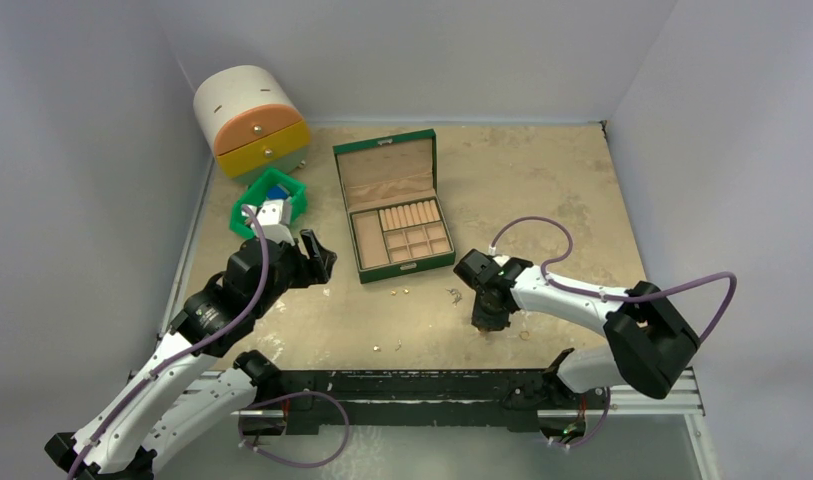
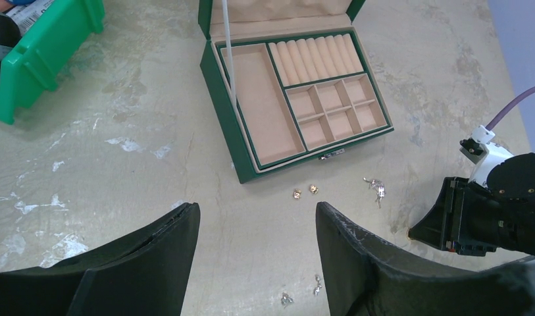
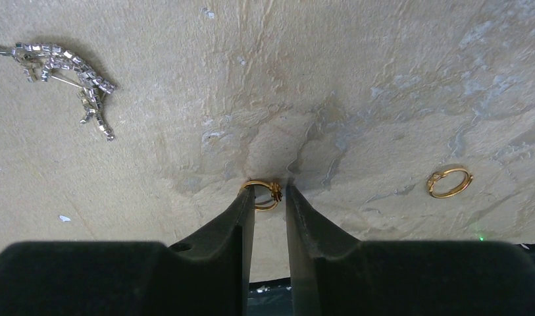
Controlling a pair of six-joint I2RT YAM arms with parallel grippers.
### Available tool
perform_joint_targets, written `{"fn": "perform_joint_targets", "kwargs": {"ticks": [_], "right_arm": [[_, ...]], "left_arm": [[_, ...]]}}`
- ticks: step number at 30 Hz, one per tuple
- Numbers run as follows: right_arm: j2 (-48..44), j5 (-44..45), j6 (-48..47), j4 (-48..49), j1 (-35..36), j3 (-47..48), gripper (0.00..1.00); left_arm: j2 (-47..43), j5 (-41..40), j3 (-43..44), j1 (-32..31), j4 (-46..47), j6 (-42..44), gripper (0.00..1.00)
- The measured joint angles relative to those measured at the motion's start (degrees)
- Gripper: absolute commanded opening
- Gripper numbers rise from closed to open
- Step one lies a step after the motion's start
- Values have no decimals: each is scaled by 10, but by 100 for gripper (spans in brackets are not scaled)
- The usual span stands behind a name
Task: Organize the mixed jewelry
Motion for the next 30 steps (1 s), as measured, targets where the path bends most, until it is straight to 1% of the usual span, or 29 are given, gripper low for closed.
{"fn": "perform_joint_targets", "kwargs": {"ticks": [12, 17, 22, 30], "right_arm": [[1, 0, 0, 3, 1, 1, 16], [-1, 0, -1, 7, 2, 1, 10], [-2, 0, -6, 11, 3, 0, 0], [-5, 0, -32, 34, 4, 0, 0]], "left_arm": [[2, -3, 0, 0, 0, 0, 65], [3, -3, 0, 0, 0, 0, 65], [3, -4, 0, 0, 0, 0, 65], [13, -7, 0, 0, 0, 0, 65]]}}
